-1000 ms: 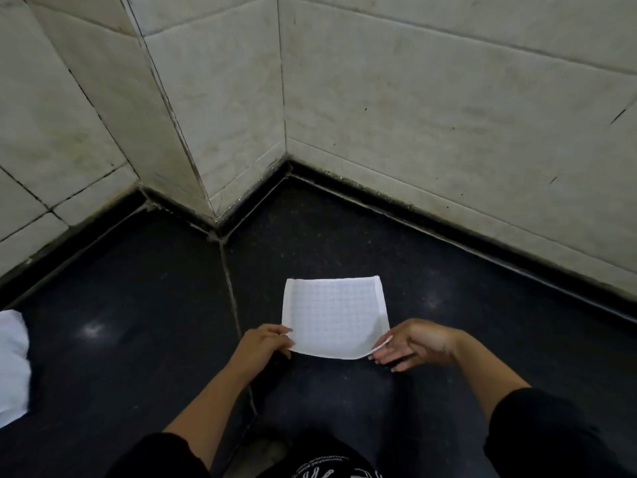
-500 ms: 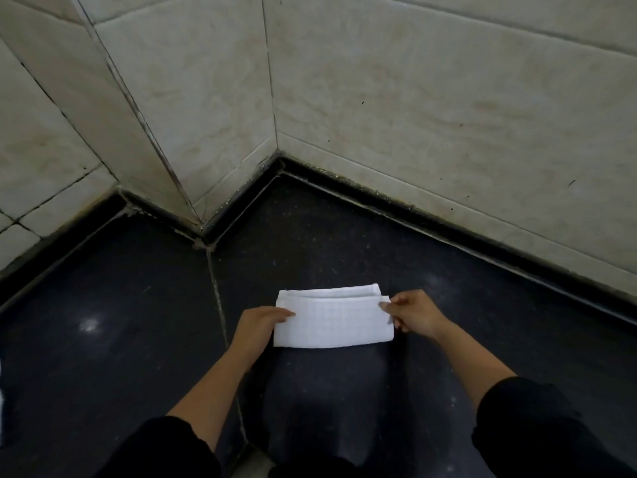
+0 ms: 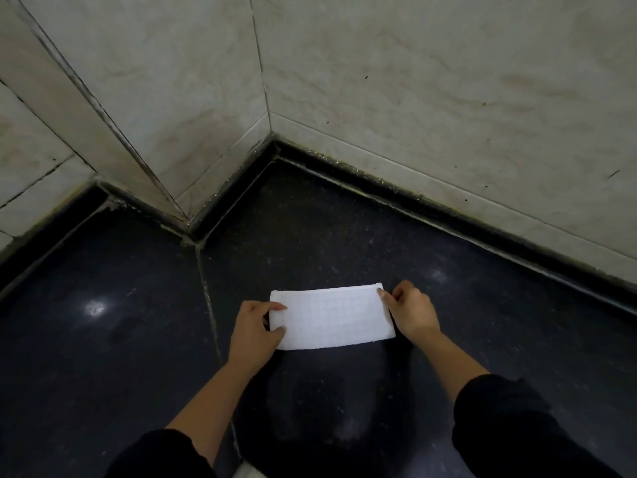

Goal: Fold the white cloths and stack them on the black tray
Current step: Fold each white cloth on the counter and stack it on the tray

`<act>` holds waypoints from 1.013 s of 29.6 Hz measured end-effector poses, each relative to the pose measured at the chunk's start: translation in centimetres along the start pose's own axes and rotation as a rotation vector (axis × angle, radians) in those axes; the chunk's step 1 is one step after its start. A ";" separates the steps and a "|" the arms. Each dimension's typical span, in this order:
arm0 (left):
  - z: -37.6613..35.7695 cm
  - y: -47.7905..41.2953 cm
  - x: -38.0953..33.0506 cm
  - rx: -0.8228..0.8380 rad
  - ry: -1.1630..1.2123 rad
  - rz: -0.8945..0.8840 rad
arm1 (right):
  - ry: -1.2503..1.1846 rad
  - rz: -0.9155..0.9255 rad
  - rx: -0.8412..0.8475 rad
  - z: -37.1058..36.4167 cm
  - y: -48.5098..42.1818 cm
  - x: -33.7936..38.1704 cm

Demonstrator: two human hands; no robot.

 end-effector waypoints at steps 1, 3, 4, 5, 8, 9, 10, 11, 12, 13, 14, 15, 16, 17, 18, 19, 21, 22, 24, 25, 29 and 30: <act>0.1 0.1 0.1 -0.011 0.005 -0.005 | -0.011 0.001 -0.022 0.2 0.2 -0.2; 0.3 0.8 0.4 -0.026 0.035 -0.010 | -0.063 0.004 -0.058 0.6 1.1 -0.4; 0.3 1.1 0.5 -0.031 0.048 -0.007 | -0.093 0.002 -0.054 0.6 1.4 -0.6; 0.3 1.5 0.7 -0.035 0.057 -0.005 | -0.111 0.002 -0.035 0.5 1.9 -0.8; 0.0 2.4 1.5 -0.044 0.072 0.018 | -0.058 -0.013 0.039 0.0 3.1 -1.6; -0.1 2.6 1.7 -0.046 0.071 0.026 | -0.030 -0.016 0.045 -0.1 3.3 -1.8; -0.2 2.6 1.8 -0.046 0.066 0.031 | -0.010 -0.022 0.044 -0.2 3.5 -1.8; -0.3 2.6 1.9 -0.044 0.059 0.035 | 0.000 -0.031 0.038 -0.3 3.6 -1.9; -0.3 2.7 2.0 -0.041 0.057 0.038 | 0.005 -0.045 0.030 -0.3 3.8 -1.8; -0.4 2.6 2.0 -0.038 0.058 0.041 | -0.002 -0.067 0.025 -0.5 3.8 -1.7; -0.3 2.5 2.1 -0.035 0.063 0.047 | -0.015 -0.094 0.021 -0.6 3.9 -1.6; -0.3 2.5 2.1 -0.033 0.070 0.053 | -0.038 -0.128 0.018 -0.8 3.9 -1.4; -0.3 2.4 2.1 -0.029 0.077 0.057 | -0.071 -0.164 0.017 -1.0 3.8 -1.4; -0.3 2.4 2.2 -0.024 0.082 0.061 | -0.115 -0.201 0.019 -1.2 3.7 -1.4; -0.3 2.4 2.2 -0.021 0.086 0.062 | -0.162 -0.232 0.030 -1.3 3.7 -1.3; -0.3 2.4 2.3 -0.017 0.089 0.063 | -0.208 -0.260 0.051 -1.4 3.6 -1.2; -0.3 2.3 2.3 -0.009 0.099 0.068 | -0.300 -0.298 0.091 -1.6 3.6 -1.1; -0.3 2.3 2.3 -0.005 0.100 0.070 | -0.339 -0.304 0.105 -1.7 3.6 -1.0; -0.4 2.2 2.4 0.005 0.096 0.073 | -0.408 -0.291 0.094 -1.7 3.7 -0.8; -0.4 2.2 2.5 0.010 0.098 0.071 | -0.442 -0.282 0.075 -1.7 3.8 -0.7; -0.2 2.1 2.7 0.022 0.169 0.077 | -0.553 -0.303 0.025 -1.5 3.9 -0.4; -0.1 1.9 2.8 0.019 0.182 0.084 | -0.558 -0.320 0.026 -1.4 3.9 -0.4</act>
Point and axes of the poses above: each hand's wrist, its own y-axis away from the middle knuckle, its own z-axis out of the back of the hand, x = y × z, the point moved 4 cm from there along -y, towards the middle knuckle, and after that the axes turned 7 degrees about z, right-handed, at the moved point
